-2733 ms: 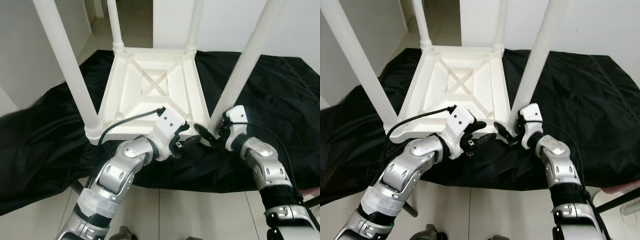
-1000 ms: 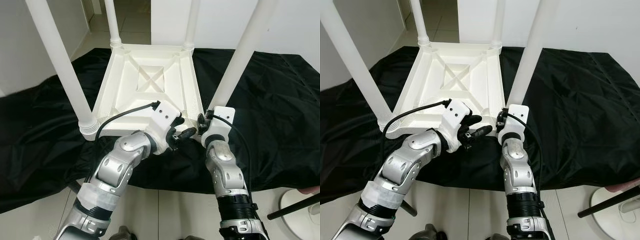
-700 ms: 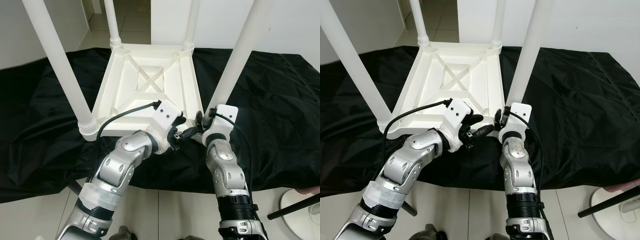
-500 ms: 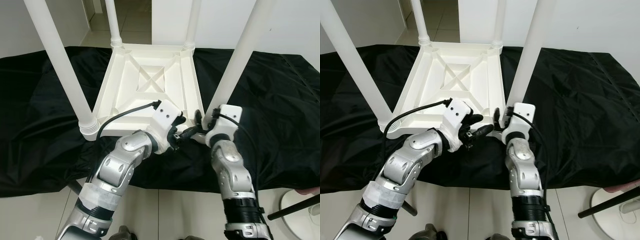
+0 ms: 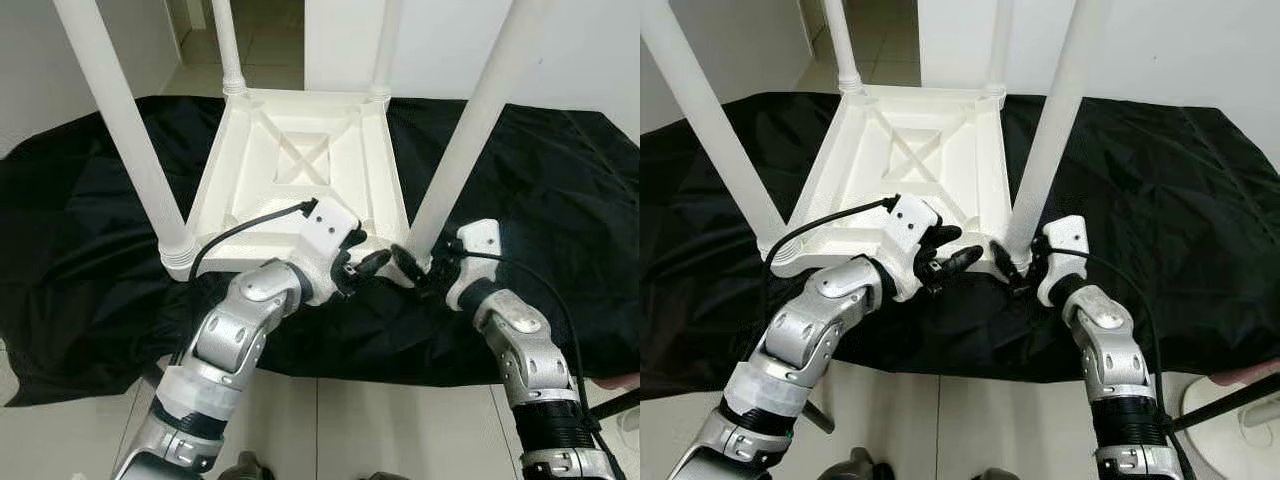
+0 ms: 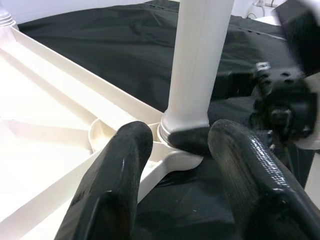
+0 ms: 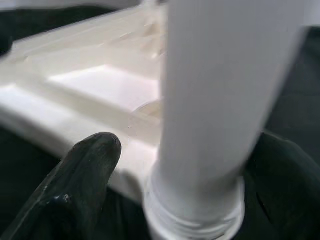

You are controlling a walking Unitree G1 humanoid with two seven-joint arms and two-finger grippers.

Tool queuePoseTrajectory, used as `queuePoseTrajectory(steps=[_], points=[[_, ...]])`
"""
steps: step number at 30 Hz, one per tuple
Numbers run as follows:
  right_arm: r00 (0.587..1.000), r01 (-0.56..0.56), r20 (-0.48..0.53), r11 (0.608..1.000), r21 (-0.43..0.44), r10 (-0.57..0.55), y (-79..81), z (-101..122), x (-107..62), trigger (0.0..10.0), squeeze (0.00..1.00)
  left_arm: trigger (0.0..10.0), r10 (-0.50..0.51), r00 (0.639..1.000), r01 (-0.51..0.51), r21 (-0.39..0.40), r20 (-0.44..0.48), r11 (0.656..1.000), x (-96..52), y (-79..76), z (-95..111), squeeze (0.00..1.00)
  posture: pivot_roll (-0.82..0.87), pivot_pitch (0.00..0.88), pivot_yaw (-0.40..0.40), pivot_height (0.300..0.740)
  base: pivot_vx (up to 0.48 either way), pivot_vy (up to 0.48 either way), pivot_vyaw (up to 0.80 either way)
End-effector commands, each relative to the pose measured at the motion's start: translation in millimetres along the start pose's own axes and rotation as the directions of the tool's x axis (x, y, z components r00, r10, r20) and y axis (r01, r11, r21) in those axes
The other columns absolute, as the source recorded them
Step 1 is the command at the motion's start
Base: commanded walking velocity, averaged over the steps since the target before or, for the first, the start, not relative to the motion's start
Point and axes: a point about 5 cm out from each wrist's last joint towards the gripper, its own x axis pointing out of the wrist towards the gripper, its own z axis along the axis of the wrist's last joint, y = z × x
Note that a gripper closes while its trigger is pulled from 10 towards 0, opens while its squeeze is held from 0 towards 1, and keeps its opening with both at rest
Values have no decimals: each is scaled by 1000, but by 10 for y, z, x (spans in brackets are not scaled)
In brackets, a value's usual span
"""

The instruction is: Building children table

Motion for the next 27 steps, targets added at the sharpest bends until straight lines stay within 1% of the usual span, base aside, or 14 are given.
queuePoseTrajectory(steps=[1, 4, 5, 8, 11, 12, 13, 14, 15, 18, 21, 27], points=[[1000, -24, 11, 1000, -16, 24, 0, 23, 21, 10000, 0, 10000, 31, 999, -31, 6, -10, 1000, 0, 38, -18, 0, -49, 0, 29, 740, 0, 0, 0], [997, -71, -31, 994, -83, 68, -172, 25, 143, 10000, 0, 10000, 31, 999, -31, 11, -10, 999, 0, 53, -7, 0, -43, 0, 34, 740, 0, 0, 0], [997, -71, -31, 994, -83, 68, -172, 25, 143, 10000, 0, 10000, 31, 999, -31, 11, -10, 999, 0, 53, -7, 0, -43, 0, 34, 740, 0, 0, 0], [996, -81, -53, 992, -99, 76, -237, 29, 220, 10000, 0, 10000, 33, 999, -33, 14, -10, 999, -6, 60, 0, 0, -39, 0, 34, 740, 0, 0, 0], [994, -94, -65, 990, -106, 87, -250, 16, 243, 9922, 0, 10000, 35, 999, -34, 15, -10, 999, -8, 62, 1, 0, -34, 0, 34, 740, 0, 0, 0], [992, -106, -80, 988, -110, 97, -259, -7, 255, 4039, 0, 10000, 37, 999, -36, 16, -11, 999, -9, 64, 3, 0, -31, 0, 34, 740, 0, 0, 0], [992, -106, -80, 988, -110, 97, -259, -7, 255, 4039, 0, 10000, 37, 999, -36, 16, -11, 999, -9, 64, 3, 0, -31, 0, 34, 740, 0, 0, 0], [990, -114, -91, 987, -112, 104, -263, -24, 261, 3412, 0, 10000, 38, 999, -38, 17, -11, 999, -10, 65, 4, 0, -31, 0, 34, 740, 0, 0, 0], [988, -126, -98, 986, -110, 116, -266, -43, 263, 0, 0, 10000, 39, 999, -39, 17, -11, 999, -12, 67, 4, 0, -28, 0, 36, 740, 0, 0, 0], [982, -163, -109, 981, -101, 152, -260, -99, 253, 0, 0, 10000, 42, 999, -42, 18, -11, 999, -22, 71, 5, 0, -29, 0, 37, 740, 0, 0, 0], [980, -175, -113, 980, -96, 164, -272, -126, 244, 0, 0, 10000, 43, 999, -43, 20, -14, 999, -24, 74, 1, 0, -31, 0, 37, 740, 0, 0, 0], [983, -163, -95, 984, -69, 156, -292, -135, 229, 0, 0, 10000, 45, 999, -45, 20, -12, 999, -16, 76, 4, 0, -31, 0, 37, 740, 0, 0, 0]])
